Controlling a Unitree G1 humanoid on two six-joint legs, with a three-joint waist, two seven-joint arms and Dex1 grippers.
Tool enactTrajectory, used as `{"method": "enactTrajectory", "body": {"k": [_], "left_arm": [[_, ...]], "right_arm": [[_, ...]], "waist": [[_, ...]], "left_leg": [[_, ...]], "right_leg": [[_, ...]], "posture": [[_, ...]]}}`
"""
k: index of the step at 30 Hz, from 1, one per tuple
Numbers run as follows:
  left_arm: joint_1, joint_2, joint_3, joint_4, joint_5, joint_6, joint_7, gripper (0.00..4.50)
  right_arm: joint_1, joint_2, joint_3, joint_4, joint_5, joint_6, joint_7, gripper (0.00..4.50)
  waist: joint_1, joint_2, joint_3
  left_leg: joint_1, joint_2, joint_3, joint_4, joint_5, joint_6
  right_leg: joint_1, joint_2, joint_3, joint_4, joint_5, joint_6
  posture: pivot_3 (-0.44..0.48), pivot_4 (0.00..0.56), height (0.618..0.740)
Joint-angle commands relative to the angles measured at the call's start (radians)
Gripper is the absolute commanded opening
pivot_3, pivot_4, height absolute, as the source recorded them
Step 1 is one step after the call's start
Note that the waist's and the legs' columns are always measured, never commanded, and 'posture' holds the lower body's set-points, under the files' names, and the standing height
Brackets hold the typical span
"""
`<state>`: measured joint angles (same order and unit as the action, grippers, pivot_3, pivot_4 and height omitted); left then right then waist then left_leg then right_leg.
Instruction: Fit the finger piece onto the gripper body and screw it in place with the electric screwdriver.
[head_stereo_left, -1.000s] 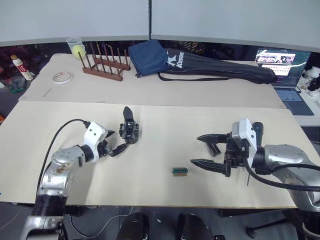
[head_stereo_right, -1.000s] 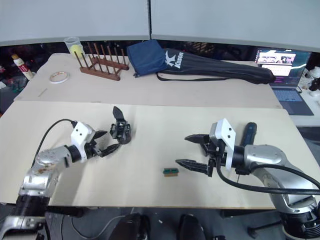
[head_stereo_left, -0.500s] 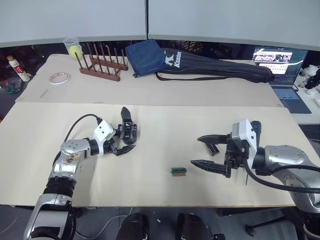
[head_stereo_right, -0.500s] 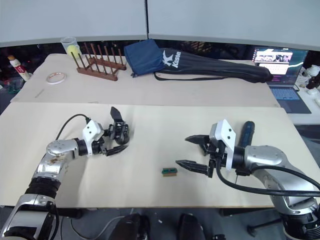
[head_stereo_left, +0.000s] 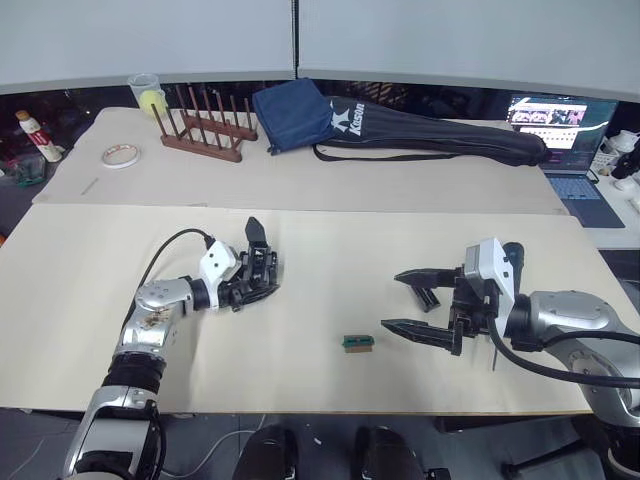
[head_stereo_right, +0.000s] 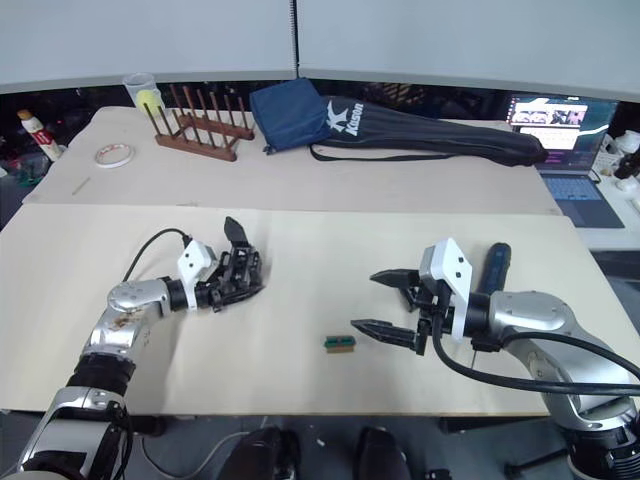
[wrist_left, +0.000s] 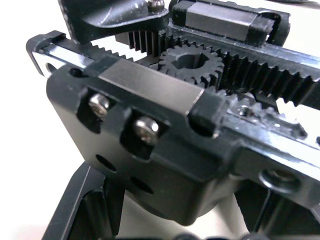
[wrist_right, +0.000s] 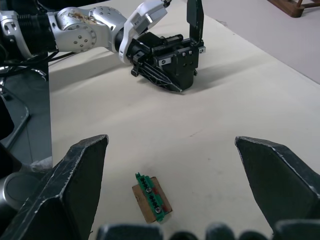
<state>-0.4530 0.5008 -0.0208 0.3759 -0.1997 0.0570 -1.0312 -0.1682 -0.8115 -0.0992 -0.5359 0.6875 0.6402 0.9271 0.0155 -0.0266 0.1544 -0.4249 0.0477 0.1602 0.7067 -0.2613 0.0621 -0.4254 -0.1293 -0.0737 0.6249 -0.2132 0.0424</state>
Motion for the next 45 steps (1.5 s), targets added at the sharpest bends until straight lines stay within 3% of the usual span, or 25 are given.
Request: {"method": "enactTrajectory", "body": {"k": [1,4,10,17,22,24,27,34,39,42,45], "left_arm": [[-0.013,-0.049,-0.03,-0.199,-0.022,0.063,0.056,2.38],[-0.033,-0.131,-0.079,-0.291,-0.009,0.216,0.154,2.38],[-0.071,-0.274,-0.189,-0.345,0.059,0.316,0.298,2.38],[-0.089,-0.337,-0.235,-0.255,0.11,0.283,0.362,2.38],[-0.083,-0.334,-0.242,-0.215,0.141,0.258,0.382,2.38],[-0.074,-0.328,-0.232,-0.213,0.145,0.257,0.395,3.4],[-0.048,-0.295,-0.214,-0.264,0.112,0.297,0.356,4.44],[0.031,-0.122,-0.166,-0.464,0.014,0.421,0.225,4.44],[0.057,0.01,-0.127,-0.526,-0.05,0.382,0.087,4.44],[0.073,0.115,-0.088,-0.604,-0.15,0.398,-0.059,4.44],[0.07,0.248,0.021,-0.727,-0.374,0.574,-0.183,4.44]], "right_arm": [[0.009,-0.01,-0.042,-0.041,0.018,-0.006,-0.008,4.5],[0.031,-0.007,-0.047,-0.049,0.016,-0.008,-0.02,4.5],[0.077,0.003,-0.053,-0.086,0.016,0.003,-0.069,4.5],[0.099,0.004,-0.058,-0.095,-0.003,-0.004,-0.106,4.5],[0.102,0.012,-0.056,-0.091,-0.017,-0.014,-0.132,4.5],[0.108,0.014,-0.056,-0.089,-0.02,-0.019,-0.134,4.5],[0.115,0.017,-0.061,-0.079,-0.027,-0.026,-0.135,4.5],[0.103,0.002,-0.085,-0.034,-0.043,-0.043,-0.1,4.5],[0.056,-0.053,-0.086,0.006,-0.043,-0.003,-0.069,4.5],[-0.009,-0.148,-0.061,0.045,-0.037,0.099,-0.047,4.5],[-0.168,-0.247,0.019,0.125,-0.052,0.26,-0.044,4.5]], "waist": [[0.006,0.0,0.0],[0.006,0.0,0.0],[0.004,0.0,0.0],[-0.006,0.0,0.0],[-0.003,0.0,0.0],[-0.002,0.0,0.0],[-0.002,0.0,0.0],[-0.007,0.0,0.0],[-0.004,0.0,0.0],[-0.005,0.001,0.0],[-0.008,0.001,0.001]], "left_leg": [[-0.001,0.0,0.0,0.002,0.0,0.0],[-0.002,0.0,-0.001,0.006,-0.002,0.004],[-0.002,-0.001,0.0,0.006,-0.003,0.004],[-0.001,-0.001,-0.001,0.006,-0.003,0.004],[-0.001,-0.001,-0.001,0.006,-0.003,0.005],[-0.001,-0.001,-0.001,0.006,-0.003,0.005],[-0.001,-0.001,-0.001,0.006,-0.003,0.005],[0.001,0.0,-0.001,0.005,-0.002,0.003],[0.0,0.0,-0.001,0.006,-0.003,0.004],[0.0,0.0,0.0,0.006,-0.003,0.004],[0.0,0.001,0.0,0.006,-0.002,0.003]], "right_leg": [[0.0,0.0,0.0,0.0,0.0,0.0],[0.001,0.0,0.0,0.0,0.001,0.002],[0.001,0.0,0.001,0.0,0.001,0.003],[0.001,0.001,0.002,0.001,0.0,0.003],[0.001,0.0,0.002,0.0,0.0,0.003],[0.001,0.0,0.002,0.0,0.001,0.003],[0.002,0.0,0.002,0.0,0.001,0.003],[0.001,0.0,0.002,0.002,0.0,0.002],[0.001,0.0,0.002,0.001,0.0,0.002],[0.0,0.0,0.003,0.001,0.0,0.002],[-0.001,0.0,0.003,0.001,0.0,0.001]], "posture": [[0.0,0.15,0.74],[0.0,0.15,0.74],[0.0,0.15,0.74],[0.0,0.15,0.74],[0.0,0.15,0.74],[0.0,0.15,0.74],[0.0,0.15,0.74],[0.0,0.15,0.74],[0.0,0.15,0.74],[0.0,0.15,0.74],[0.0,0.15,0.74]]}}
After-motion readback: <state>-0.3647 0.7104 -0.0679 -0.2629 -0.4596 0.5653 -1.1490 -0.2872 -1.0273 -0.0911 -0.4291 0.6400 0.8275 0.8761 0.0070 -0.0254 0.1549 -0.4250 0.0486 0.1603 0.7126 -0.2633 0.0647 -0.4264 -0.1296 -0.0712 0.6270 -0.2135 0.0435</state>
